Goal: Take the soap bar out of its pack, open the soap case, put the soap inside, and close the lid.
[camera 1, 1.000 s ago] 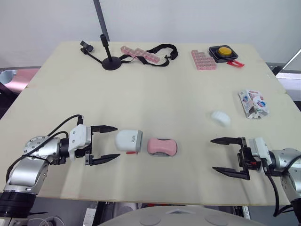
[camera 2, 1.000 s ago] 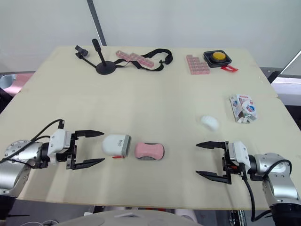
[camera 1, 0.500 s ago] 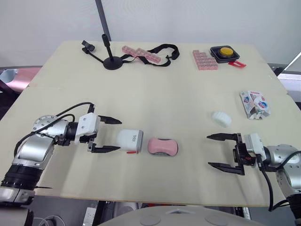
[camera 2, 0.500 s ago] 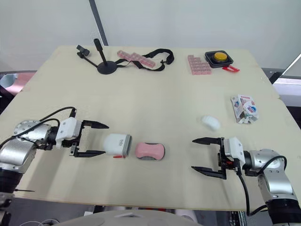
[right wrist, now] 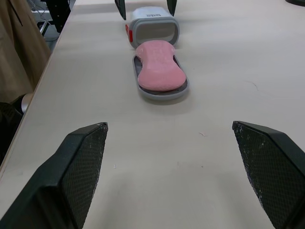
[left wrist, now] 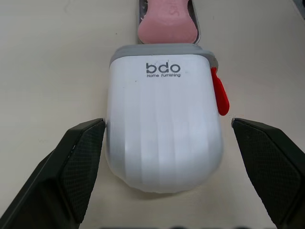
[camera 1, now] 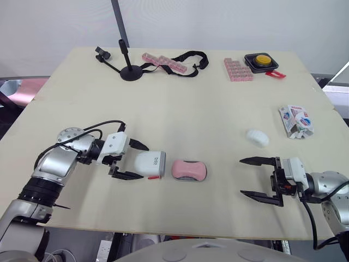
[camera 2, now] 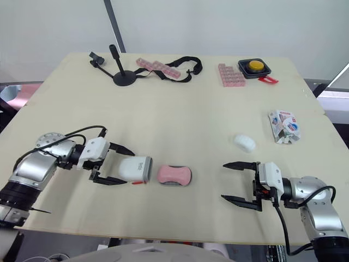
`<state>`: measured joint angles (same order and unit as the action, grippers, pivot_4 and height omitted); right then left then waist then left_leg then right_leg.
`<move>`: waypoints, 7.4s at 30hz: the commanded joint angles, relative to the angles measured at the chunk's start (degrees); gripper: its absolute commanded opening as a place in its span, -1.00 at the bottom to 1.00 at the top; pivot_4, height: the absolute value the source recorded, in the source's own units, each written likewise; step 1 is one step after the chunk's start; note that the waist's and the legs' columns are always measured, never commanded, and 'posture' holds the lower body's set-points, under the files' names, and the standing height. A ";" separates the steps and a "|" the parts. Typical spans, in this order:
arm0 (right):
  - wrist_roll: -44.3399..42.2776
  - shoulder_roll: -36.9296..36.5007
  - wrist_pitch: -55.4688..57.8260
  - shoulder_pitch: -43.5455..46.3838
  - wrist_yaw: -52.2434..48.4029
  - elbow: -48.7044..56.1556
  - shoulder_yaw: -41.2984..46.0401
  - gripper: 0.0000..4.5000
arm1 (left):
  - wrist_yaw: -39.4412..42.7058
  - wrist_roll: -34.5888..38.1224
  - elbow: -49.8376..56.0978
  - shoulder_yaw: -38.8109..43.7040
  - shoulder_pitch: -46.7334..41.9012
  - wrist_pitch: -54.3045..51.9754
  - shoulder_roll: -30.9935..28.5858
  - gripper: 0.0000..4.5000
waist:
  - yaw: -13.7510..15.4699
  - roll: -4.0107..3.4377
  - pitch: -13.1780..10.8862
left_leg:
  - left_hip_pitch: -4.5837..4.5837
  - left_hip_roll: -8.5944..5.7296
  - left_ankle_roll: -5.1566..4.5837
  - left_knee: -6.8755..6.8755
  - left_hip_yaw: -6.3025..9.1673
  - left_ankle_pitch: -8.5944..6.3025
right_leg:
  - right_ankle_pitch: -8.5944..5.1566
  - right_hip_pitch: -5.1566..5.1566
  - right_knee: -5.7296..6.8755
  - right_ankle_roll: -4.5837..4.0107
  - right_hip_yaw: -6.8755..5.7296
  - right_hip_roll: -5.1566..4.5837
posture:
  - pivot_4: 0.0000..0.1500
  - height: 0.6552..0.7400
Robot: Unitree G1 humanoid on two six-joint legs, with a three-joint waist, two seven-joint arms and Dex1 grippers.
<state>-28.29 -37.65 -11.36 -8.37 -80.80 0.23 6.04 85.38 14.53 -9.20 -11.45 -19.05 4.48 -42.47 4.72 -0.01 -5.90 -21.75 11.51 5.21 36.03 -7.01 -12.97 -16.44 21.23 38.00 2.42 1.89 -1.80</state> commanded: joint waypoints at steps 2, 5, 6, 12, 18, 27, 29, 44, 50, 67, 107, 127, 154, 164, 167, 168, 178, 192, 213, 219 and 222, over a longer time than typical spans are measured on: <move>-0.36 -1.42 0.39 -0.30 0.73 2.18 1.15 0.99 | -1.01 -1.51 -0.73 -0.10 -0.92 2.88 0.80 1.00 | -0.04 0.00 0.00 | -0.01 0.00 0.00 0.00 0.01 0.00 | 0.00 0.00 0.00 0.00 0.00 0.00 | 1.00 0.99; -0.44 -1.83 0.56 -0.48 1.16 2.29 1.34 0.99 | -1.68 -2.59 -1.94 -0.27 -1.15 4.79 1.23 1.00 | -0.07 0.00 0.00 | -0.02 0.00 0.00 0.00 0.03 0.00 | 0.00 -0.01 -0.01 0.00 0.00 0.01 | 1.00 0.99; -0.50 -1.94 0.60 -0.55 1.25 2.34 1.36 0.99 | -1.99 -2.78 -2.29 -0.21 -1.24 5.23 1.42 1.00 | -0.06 0.00 0.00 | -0.02 0.00 0.00 0.00 0.03 0.00 | 0.00 -0.01 -0.02 0.00 0.00 0.00 | 1.00 0.99; -0.62 -2.09 0.71 -0.77 1.43 2.18 1.42 0.99 | -3.07 -3.12 -3.15 -0.19 -1.12 6.73 2.44 1.00 | -0.03 0.00 0.00 | -0.02 0.00 0.00 0.00 0.05 0.00 | 0.00 -0.03 -0.03 0.00 0.00 -0.01 | 1.00 0.99; -5.09 0.06 2.83 -0.26 2.91 3.52 2.89 0.99 | -2.92 -3.06 -3.50 -0.31 -0.84 8.32 2.80 1.00 | -0.07 0.00 0.00 | -0.02 0.00 0.00 -0.01 0.06 0.00 | 0.00 -0.03 -0.05 0.00 0.00 -0.01 | 1.00 0.99; -5.56 0.82 1.84 -1.70 -0.96 4.11 1.48 0.99 | -2.94 -2.83 -3.76 -0.26 -0.65 9.20 2.98 1.00 | -0.03 0.00 0.00 | -0.06 0.00 -0.01 -0.01 0.08 -0.01 | 0.00 -0.04 -0.10 0.00 -0.06 -0.02 | 1.00 0.99; -4.99 0.91 1.21 -1.70 -1.60 3.47 1.41 1.00 | -3.18 -2.85 -3.77 -0.24 -0.64 9.59 3.20 0.82 | -0.09 0.00 0.00 | -0.06 0.00 -0.01 -0.01 0.08 -0.01 | 0.00 -0.03 -0.10 0.00 -0.06 -0.02 | 1.00 0.99; 0.89 -3.08 7.61 2.02 1.46 10.59 -4.28 1.00 | -3.09 -2.24 -3.43 0.34 -0.63 10.71 2.71 0.54 | -0.32 -0.01 -0.01 | -0.06 0.01 0.01 -0.04 0.12 0.00 | 0.00 -0.06 -0.16 0.01 -0.10 0.01 | 1.00 0.99; 4.27 -3.54 20.25 9.67 9.73 19.56 -11.13 1.00 | -2.60 -1.35 -1.73 0.64 0.52 10.04 2.10 0.54 | -0.08 -0.01 -0.01 | 0.03 0.01 0.24 -0.14 0.12 0.12 | 0.01 -0.18 -0.31 0.02 -0.11 0.02 | 1.00 0.99; 15.19 0.83 53.05 28.36 26.16 32.84 -32.51 1.00 | -3.32 -0.31 3.29 1.01 3.44 7.15 0.80 0.54 | -0.04 -0.03 -0.03 | 0.10 0.01 0.41 -0.36 0.09 0.10 | 0.02 -0.22 -0.49 0.04 -0.10 0.07 | 1.00 0.99; 19.64 2.59 53.72 29.35 28.39 26.14 -38.82 0.48 | -4.20 -0.69 4.87 0.64 4.53 6.22 0.97 0.54 | -0.16 -0.04 -0.03 | 0.22 0.03 0.48 -0.39 0.07 0.12 | 0.02 -0.30 -0.45 0.04 -0.06 0.09 | 1.00 0.99; 20.16 3.13 51.46 29.77 28.21 25.15 -38.37 0.29 | -5.14 -0.72 5.02 0.79 4.76 6.38 0.93 0.54 | -0.21 -0.04 -0.03 | 0.25 0.03 0.48 -0.39 0.07 0.12 | 0.02 -0.32 -0.46 0.03 -0.05 0.09 | 1.00 0.99; 20.10 -1.68 55.80 37.52 23.91 28.87 -36.89 0.29 | -8.10 -4.04 -0.71 -3.81 -2.70 6.34 9.75 0.54 | -0.06 -0.05 -0.03 | 0.19 0.03 0.46 -0.36 0.06 0.12 | 0.02 -0.32 -0.28 0.03 0.01 0.12 | 1.00 0.99; 20.62 -0.30 59.01 41.10 24.66 28.32 -38.91 0.29 | -10.52 -4.87 0.40 -5.38 -3.61 4.93 13.26 0.54 | -0.01 -0.05 -0.04 | 0.21 0.03 0.46 -0.32 0.05 0.13 | 0.02 -0.32 -0.21 0.03 0.04 0.12 | 1.00 0.99; 20.64 0.03 59.70 41.99 24.78 28.38 -39.22 0.29 | -11.33 -5.10 0.95 -5.86 -3.37 4.54 13.88 0.54 | -0.03 -0.05 -0.04 | 0.20 0.03 0.46 -0.32 0.05 0.13 | 0.02 -0.32 -0.21 0.03 0.04 0.12 | 1.00 0.99; 20.59 0.14 59.97 42.22 24.82 28.47 -39.23 0.29 | -11.54 -5.24 1.07 -5.97 -3.31 4.46 14.05 0.54 | -0.04 -0.05 -0.04 | 0.20 0.03 0.46 -0.32 0.05 0.13 | 0.02 -0.31 -0.20 0.03 0.05 0.12 | 1.00 0.99; 19.55 0.27 62.49 42.92 25.06 29.55 -38.40 0.76 | -12.54 -5.71 2.05 -6.31 -3.15 3.40 15.13 0.54 | 0.02 -0.05 -0.04 | 0.21 0.03 0.46 -0.31 0.05 0.13 | 0.02 -0.32 -0.18 0.03 0.05 0.12 | 1.00 0.99; 17.16 -5.19 62.32 38.20 24.91 32.98 -32.93 0.98 | -12.59 -5.94 1.65 -6.65 -3.51 3.39 14.76 0.54 | 0.64 -0.05 -0.04 | 0.20 0.03 0.45 -0.29 0.05 0.13 | 0.02 -0.32 -0.19 0.03 0.07 0.11 | 1.00 0.99; 16.99 -4.22 27.14 17.35 21.74 18.05 -20.01 -0.99 | -10.94 -5.03 -0.55 -6.72 -6.79 3.38 15.18 0.54 | 0.85 -0.05 -0.03 | 0.20 0.03 0.44 -0.28 0.02 0.12 | 0.02 -0.30 -0.38 0.03 0.09 0.10 | 1.00 0.99; 19.02 -3.10 24.48 18.79 20.75 17.91 -22.69 -0.99 | -10.63 -5.03 -1.13 -6.67 -7.22 3.90 15.11 0.54 | 0.33 -0.05 -0.04 | 0.14 0.02 0.44 -0.27 0.04 0.12 | 0.02 -0.31 -0.32 0.03 0.06 0.11 | 1.00 0.99; 19.71 -2.86 24.07 19.50 20.64 18.18 -23.60 -0.99 | -10.30 -5.12 -1.03 -6.78 -7.17 4.12 14.99 0.54 | 0.29 -0.05 -0.04 | 0.14 0.02 0.43 -0.27 0.04 0.12 | 0.02 -0.32 -0.32 0.04 0.05 0.11 | 1.00 0.99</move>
<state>-9.02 -40.57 13.81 10.14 -59.95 17.11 -17.81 74.83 8.45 -10.73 -19.12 -25.26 7.50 -27.34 5.01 -0.05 -5.94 -21.61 11.54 5.65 35.76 -6.96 -12.85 -16.42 20.91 37.69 2.46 1.94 -1.70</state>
